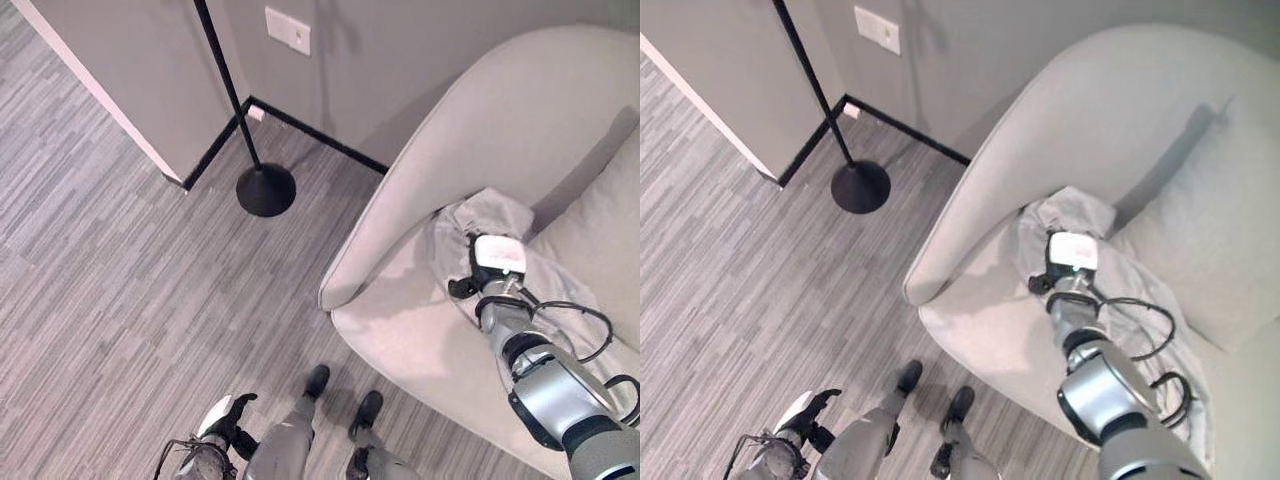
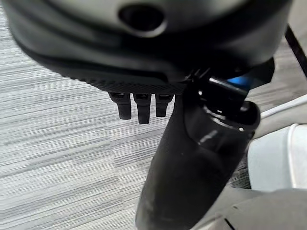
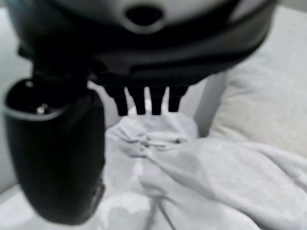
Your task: Hang the clothes on the sofa on the clothes rack.
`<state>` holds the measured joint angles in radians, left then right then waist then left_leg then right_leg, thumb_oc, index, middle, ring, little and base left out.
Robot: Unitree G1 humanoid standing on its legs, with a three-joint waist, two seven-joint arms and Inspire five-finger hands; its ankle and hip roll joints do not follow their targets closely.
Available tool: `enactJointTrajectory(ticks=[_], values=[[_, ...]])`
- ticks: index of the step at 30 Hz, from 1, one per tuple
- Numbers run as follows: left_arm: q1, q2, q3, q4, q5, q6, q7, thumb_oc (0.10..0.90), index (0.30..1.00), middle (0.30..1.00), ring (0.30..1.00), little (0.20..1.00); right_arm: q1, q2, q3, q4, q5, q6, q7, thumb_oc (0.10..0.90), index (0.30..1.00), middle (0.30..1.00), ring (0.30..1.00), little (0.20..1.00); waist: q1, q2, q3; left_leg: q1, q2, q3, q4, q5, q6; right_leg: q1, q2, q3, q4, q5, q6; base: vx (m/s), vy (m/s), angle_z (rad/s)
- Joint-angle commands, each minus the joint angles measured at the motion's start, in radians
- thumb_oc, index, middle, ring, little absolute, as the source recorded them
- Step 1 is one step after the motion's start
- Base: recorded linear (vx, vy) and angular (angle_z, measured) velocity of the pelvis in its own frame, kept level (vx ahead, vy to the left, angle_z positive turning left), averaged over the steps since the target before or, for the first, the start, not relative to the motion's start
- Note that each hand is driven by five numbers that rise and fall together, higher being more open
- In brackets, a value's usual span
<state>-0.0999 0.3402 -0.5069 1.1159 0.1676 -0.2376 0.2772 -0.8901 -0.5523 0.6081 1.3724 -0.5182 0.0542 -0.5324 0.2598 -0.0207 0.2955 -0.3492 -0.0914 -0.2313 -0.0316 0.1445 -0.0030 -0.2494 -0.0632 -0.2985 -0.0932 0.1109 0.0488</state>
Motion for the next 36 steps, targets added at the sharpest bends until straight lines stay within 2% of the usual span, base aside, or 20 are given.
enactJointTrajectory(ticks=[1, 11, 14, 15, 17, 18, 19, 20, 22, 26, 30, 32, 34, 36], values=[[-0.041, 0.044, -0.041, -0.017, 0.031, -0.039, 0.082, 0.800, 0.900, 0.900, 0.900, 0.900, -0.116, -0.128, 0.025, 0.041, 0.081, 0.010, -0.095, 0.800, 0.900, 0.900, 0.900, 0.900, 0.014, 0.025, -0.024, -0.014, 0.113, -0.001, -0.050, -0.041, -0.065, 0.039, -0.054, 0.006, 0.009, -0.066, 0.088, 0.00, 0.000, 0.00], [-0.082, 0.064, -0.119, -0.060, 0.091, -0.044, 0.133, 0.800, 0.900, 0.900, 0.900, 0.900, -0.195, -0.177, 0.037, 0.091, 0.165, -0.016, -0.098, 0.800, 0.900, 0.900, 0.900, 0.900, 0.016, 0.065, 0.022, -0.080, 0.105, -0.016, -0.056, -0.022, -0.079, -0.022, -0.059, 0.009, 0.007, -0.062, 0.091, 0.03, -0.005, 0.02], [-0.086, 0.095, -0.148, -0.129, 0.130, -0.049, 0.171, 0.800, 0.900, 0.900, 0.900, 0.900, -0.234, -0.210, 0.074, 0.106, 0.166, -0.018, -0.089, 0.800, 0.900, 0.900, 0.900, 0.900, 0.023, 0.100, 0.065, -0.136, 0.094, -0.037, -0.056, -0.006, -0.086, -0.071, -0.060, 0.008, 0.008, -0.059, 0.090, 0.01, -0.030, 0.12], [-0.083, 0.120, -0.176, -0.171, 0.164, -0.048, 0.177, 0.800, 0.900, 0.900, 0.900, 0.900, -0.257, -0.221, 0.081, 0.141, 0.177, -0.019, -0.059, 0.800, 0.900, 0.900, 0.900, 0.900, 0.029, 0.123, 0.083, -0.169, 0.085, -0.048, -0.056, 0.001, -0.086, -0.100, -0.060, 0.010, 0.009, -0.054, 0.091, -0.02, -0.006, 0.13], [-0.078, 0.133, -0.183, -0.199, 0.184, -0.046, 0.187, 0.800, 0.900, 0.900, 0.900, 0.900, -0.266, -0.239, 0.095, 0.148, 0.173, -0.017, -0.047, 0.800, 0.900, 0.900, 0.900, 0.900, 0.034, 0.139, 0.089, -0.191, 0.078, -0.053, -0.056, 0.005, -0.087, -0.119, -0.061, 0.008, 0.009, -0.053, 0.092, -0.02, 0.012, 0.10], [-0.070, 0.138, -0.171, -0.202, 0.197, -0.042, 0.191, 0.800, 0.900, 0.900, 0.900, 0.900, -0.264, -0.240, 0.103, 0.151, 0.162, -0.017, -0.020, 0.684, 0.726, 0.726, 0.726, 0.726, 0.034, 0.147, 0.093, -0.204, 0.074, -0.054, -0.056, 0.007, -0.087, -0.130, -0.060, 0.010, 0.009, -0.054, 0.092, -0.01, 0.015, 0.03], [-0.070, 0.139, -0.165, -0.190, 0.199, -0.037, 0.187, 0.800, 0.900, 0.900, 0.900, 0.900, -0.261, -0.226, 0.102, 0.163, 0.173, -0.020, 0.015, 0.400, 0.300, 0.300, 0.300, 0.300, 0.033, 0.150, 0.094, -0.208, 0.071, -0.053, -0.056, 0.010, -0.088, -0.133, -0.059, 0.009, 0.008, -0.054, 0.092, 0.00, 0.011, -0.04], [-0.070, 0.140, -0.162, -0.190, 0.201, -0.036, 0.186, 0.800, 0.900, 0.900, 0.900, 0.900, -0.257, -0.215, 0.098, 0.166, 0.187, -0.023, 0.029, 0.400, 0.300, 0.300, 0.300, 0.300, 0.032, 0.149, 0.092, -0.208, 0.071, -0.054, -0.056, 0.009, -0.088, -0.133, -0.059, 0.011, 0.008, -0.054, 0.091, 0.02, -0.030, -0.10], [-0.078, 0.145, -0.152, -0.188, 0.194, -0.028, 0.179, 0.800, 0.900, 0.900, 0.900, 0.900, -0.236, -0.142, 0.055, 0.181, 0.273, -0.037, 0.062, 0.400, 0.300, 0.300, 0.300, 0.300, 0.021, 0.144, 0.085, -0.194, 0.073, -0.052, -0.056, 0.003, -0.087, -0.121, -0.055, 0.011, 0.008, -0.060, 0.085, 0.03, -0.035, -0.04], [-0.091, 0.145, -0.135, -0.222, 0.169, -0.030, 0.162, 0.800, 0.900, 0.900, 0.900, 0.900, -0.131, -0.071, -0.030, 0.153, 0.378, -0.065, 0.066, 0.400, 0.300, 0.300, 0.300, 0.300, 0.011, 0.135, 0.057, -0.146, 0.075, -0.048, -0.056, -0.012, -0.087, -0.071, -0.054, 0.000, 0.007, -0.076, 0.080, 0.03, -0.043, 0.10], [-0.094, 0.105, -0.109, -0.161, 0.162, -0.016, 0.160, 0.800, 0.900, 0.900, 0.900, 0.900, -0.020, 0.069, -0.191, 0.065, 0.612, -0.141, 0.025, 0.400, 0.300, 0.300, 0.300, 0.300, -0.006, 0.106, 0.001, -0.077, 0.092, -0.032, -0.056, -0.030, -0.089, 0.000, -0.050, -0.001, 0.006, -0.097, 0.075, 0.04, -0.022, 0.07], [-0.074, 0.106, -0.070, -0.180, 0.161, -0.012, 0.181, 0.800, 0.900, 0.900, 0.900, 0.900, 0.049, 0.185, -0.295, -0.114, 0.855, -0.236, 0.022, 0.400, 0.300, 0.300, 0.300, 0.300, -0.013, 0.076, -0.051, -0.028, 0.107, -0.022, -0.056, -0.043, -0.090, 0.050, -0.044, -0.008, 0.006, -0.111, 0.069, 0.06, -0.033, -0.05], [-0.057, 0.117, -0.039, -0.222, 0.141, -0.016, 0.187, 0.800, 0.900, 0.900, 0.900, 0.900, 0.086, 0.215, -0.302, -0.222, 0.907, -0.264, 0.032, 0.400, 0.300, 0.300, 0.300, 0.300, -0.016, 0.060, -0.072, -0.006, 0.114, -0.018, -0.056, -0.046, -0.090, 0.073, -0.041, -0.012, 0.006, -0.117, 0.067, 0.04, -0.020, -0.05], [-0.017, 0.133, 0.021, -0.296, 0.104, -0.023, 0.201, 0.800, 0.900, 0.900, 0.900, 0.900, 0.133, 0.197, -0.279, -0.463, 0.903, -0.294, 0.056, 0.400, 0.300, 0.300, 0.300, 0.300, -0.025, 0.028, -0.122, 0.037, 0.124, -0.012, -0.056, -0.049, -0.088, 0.117, -0.039, -0.020, 0.006, -0.125, 0.064, 0.04, -0.018, 0.07]])
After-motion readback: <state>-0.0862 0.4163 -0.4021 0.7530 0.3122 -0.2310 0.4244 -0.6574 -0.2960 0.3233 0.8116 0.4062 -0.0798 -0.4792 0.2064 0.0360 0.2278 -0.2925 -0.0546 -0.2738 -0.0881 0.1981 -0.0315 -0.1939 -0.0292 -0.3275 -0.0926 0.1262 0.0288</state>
